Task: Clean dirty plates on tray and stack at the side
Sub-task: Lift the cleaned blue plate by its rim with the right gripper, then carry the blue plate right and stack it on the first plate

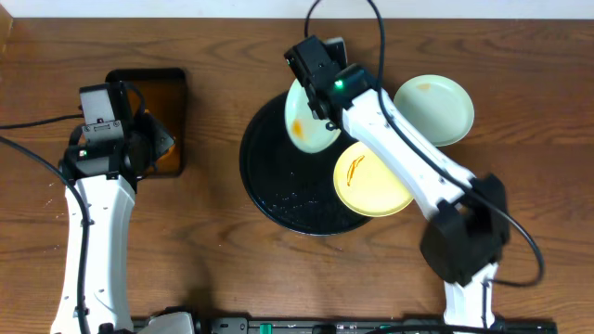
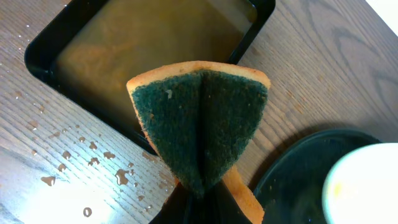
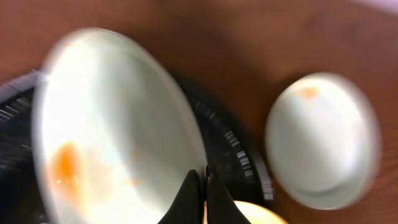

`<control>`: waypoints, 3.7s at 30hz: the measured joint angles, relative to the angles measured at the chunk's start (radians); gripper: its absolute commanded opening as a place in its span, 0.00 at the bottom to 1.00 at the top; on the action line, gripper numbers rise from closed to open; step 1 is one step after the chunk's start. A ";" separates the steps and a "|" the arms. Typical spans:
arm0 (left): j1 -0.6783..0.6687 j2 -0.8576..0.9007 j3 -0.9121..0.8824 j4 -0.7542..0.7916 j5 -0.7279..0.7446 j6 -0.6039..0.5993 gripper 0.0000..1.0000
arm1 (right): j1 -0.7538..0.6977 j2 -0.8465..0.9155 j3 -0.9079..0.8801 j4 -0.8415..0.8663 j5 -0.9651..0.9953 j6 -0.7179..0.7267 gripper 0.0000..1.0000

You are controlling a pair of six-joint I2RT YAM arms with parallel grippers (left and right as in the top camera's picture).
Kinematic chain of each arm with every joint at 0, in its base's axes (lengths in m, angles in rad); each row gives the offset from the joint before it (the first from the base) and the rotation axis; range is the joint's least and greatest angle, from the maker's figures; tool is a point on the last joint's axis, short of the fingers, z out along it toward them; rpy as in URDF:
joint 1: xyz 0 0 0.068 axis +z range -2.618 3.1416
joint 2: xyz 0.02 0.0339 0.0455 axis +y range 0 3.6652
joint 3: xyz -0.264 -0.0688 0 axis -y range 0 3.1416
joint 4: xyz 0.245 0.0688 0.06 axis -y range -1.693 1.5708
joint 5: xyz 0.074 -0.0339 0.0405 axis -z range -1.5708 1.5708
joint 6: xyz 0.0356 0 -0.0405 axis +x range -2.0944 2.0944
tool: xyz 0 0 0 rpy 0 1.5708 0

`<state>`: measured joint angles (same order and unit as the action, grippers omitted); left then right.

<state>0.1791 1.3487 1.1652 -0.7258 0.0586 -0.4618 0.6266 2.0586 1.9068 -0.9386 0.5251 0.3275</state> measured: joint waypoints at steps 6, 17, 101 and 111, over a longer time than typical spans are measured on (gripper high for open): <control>0.000 0.000 0.000 0.000 0.000 0.000 0.08 | 0.076 -0.109 0.011 0.002 0.170 -0.046 0.01; 0.000 0.000 0.000 0.000 0.003 0.000 0.08 | 0.002 -0.109 0.011 -0.047 -0.043 -0.011 0.61; 0.000 0.001 0.000 -0.004 0.007 0.011 0.08 | -0.581 -0.040 0.013 -0.137 -0.663 0.089 0.01; 0.000 0.001 0.000 -0.003 0.007 0.011 0.08 | -0.827 -0.046 -0.084 -0.108 -0.576 0.090 0.06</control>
<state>0.1791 1.3495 1.1652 -0.7292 0.0654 -0.4503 -0.2008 2.0129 1.8225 -1.0462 -0.0513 0.4175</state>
